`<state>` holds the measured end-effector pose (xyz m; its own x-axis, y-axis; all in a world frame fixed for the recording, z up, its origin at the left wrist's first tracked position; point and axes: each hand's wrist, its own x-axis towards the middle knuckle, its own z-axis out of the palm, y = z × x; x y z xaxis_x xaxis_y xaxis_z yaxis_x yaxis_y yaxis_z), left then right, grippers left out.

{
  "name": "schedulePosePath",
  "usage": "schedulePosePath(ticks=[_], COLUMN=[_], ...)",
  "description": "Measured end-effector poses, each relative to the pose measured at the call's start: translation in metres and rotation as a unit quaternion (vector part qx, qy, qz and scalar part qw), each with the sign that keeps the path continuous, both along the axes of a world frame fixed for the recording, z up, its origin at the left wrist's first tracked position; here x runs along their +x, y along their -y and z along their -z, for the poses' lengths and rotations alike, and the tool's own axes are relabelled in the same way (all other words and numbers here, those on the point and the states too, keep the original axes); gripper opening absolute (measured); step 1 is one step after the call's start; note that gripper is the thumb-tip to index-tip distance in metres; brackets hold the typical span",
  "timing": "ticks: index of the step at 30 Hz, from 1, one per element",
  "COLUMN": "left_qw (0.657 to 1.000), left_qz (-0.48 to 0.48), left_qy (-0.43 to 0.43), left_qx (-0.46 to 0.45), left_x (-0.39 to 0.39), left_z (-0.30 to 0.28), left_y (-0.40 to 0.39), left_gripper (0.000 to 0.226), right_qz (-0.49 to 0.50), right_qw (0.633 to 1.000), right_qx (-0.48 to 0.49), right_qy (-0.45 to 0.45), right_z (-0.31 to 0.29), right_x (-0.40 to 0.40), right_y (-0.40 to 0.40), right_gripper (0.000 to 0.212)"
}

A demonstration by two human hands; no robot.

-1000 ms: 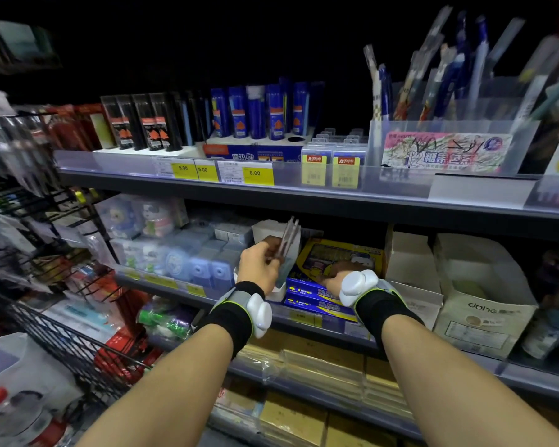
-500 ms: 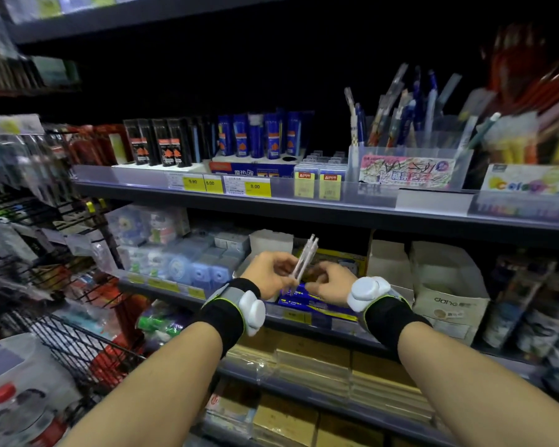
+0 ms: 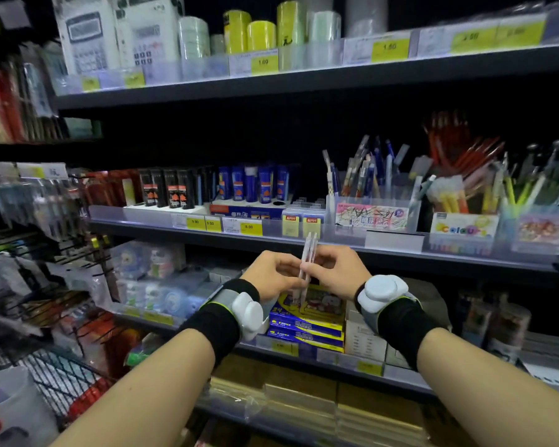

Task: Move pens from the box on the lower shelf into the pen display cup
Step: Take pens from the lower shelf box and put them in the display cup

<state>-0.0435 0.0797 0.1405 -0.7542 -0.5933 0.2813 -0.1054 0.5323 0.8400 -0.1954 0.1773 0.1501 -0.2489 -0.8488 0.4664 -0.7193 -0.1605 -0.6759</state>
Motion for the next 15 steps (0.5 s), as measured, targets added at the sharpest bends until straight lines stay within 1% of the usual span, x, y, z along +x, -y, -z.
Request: schedulePosePath(ticks=[3,6,8,9,12,15], left_qw=[1.000,0.999,0.998,0.997,0.993,0.985], left_qz=[0.003,0.013,0.010,0.003,-0.024,-0.059], left_qy=[-0.022,-0.044,-0.062,-0.072,-0.111,-0.154], left_qx=[0.014,0.017,0.017,0.009,-0.023,-0.047], left_x=[-0.004,-0.011,-0.018,-0.022,-0.030,-0.039], left_z=[-0.018,-0.043,-0.059,-0.068,-0.087,-0.107], left_y=[-0.010,-0.021,-0.025,-0.026,-0.031,-0.034], left_gripper=[0.020,0.016,0.016,0.017,0.021,0.024], right_qz=[0.009,0.027,0.038,0.043,0.063,0.087], right_qw=[1.000,0.999,0.998,0.996,0.993,0.988], right_qx=[0.003,-0.021,-0.053,-0.071,-0.098,-0.124], right_qy=[-0.008,-0.019,-0.023,-0.026,-0.019,-0.015], right_z=[-0.018,-0.043,-0.061,-0.071,-0.093,-0.113], right_x=[-0.001,-0.007,-0.011,-0.014,-0.020,-0.028], right_y=[-0.008,-0.020,-0.027,-0.031,-0.042,-0.048], right_gripper=[0.020,0.023,0.016,0.014,0.023,0.023])
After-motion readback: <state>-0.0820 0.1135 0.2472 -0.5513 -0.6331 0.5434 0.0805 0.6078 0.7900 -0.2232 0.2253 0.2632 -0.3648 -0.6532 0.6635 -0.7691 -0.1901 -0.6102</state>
